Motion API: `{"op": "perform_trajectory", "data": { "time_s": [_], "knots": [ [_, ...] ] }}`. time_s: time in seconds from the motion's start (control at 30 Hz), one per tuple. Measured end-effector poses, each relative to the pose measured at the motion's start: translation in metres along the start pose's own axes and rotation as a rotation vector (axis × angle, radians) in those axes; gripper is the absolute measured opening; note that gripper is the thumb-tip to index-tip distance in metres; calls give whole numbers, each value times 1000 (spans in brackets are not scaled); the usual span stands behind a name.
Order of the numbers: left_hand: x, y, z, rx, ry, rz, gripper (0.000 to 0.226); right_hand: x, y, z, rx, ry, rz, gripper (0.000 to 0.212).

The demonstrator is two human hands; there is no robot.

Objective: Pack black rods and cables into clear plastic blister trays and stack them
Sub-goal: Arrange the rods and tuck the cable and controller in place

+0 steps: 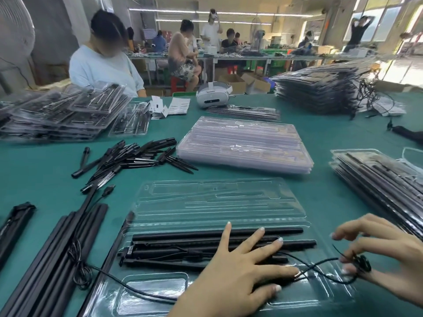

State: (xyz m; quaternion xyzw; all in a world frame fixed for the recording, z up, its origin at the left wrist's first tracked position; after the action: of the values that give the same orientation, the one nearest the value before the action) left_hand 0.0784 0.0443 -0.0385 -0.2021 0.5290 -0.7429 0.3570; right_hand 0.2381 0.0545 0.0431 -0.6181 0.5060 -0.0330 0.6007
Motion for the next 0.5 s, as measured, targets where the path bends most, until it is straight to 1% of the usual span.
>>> {"op": "perform_trajectory", "data": {
  "time_s": [0.1, 0.17, 0.27, 0.33, 0.43, 0.5],
  "knots": [
    [0, 0, 0, -15, 3, 7, 42, 0, 1, -3, -52, -33, 41, 28],
    [0, 1, 0, -23, 3, 10, 42, 0, 2, -4, -45, -34, 53, 32],
    [1, 1, 1, -30, 2, 13, 43, -2, 12, -7, 58, -29, 17, 46],
    [1, 0, 1, -33, 3, 15, 43, -4, 16, -12, 120, -28, 8, 47],
    [1, 0, 1, -27, -6, 19, 43, -8, 15, -20, 100, 42, 30, 42],
    [1, -1, 1, -20, -10, 25, 43, -9, 15, -23, 73, 126, 28, 46]
  ]
}}
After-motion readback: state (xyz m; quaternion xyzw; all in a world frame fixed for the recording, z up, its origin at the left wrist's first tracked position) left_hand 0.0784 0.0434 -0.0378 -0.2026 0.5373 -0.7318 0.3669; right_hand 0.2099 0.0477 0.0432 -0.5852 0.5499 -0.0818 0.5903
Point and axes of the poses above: each hand's wrist, its own x-axis away from the middle knuckle, its own y-axis out of the palm, z = x × y, the point moved 10 cm from there along -x, towards the middle knuckle, and after that the axes turned 7 degrees about z, right-handed, at the moved point
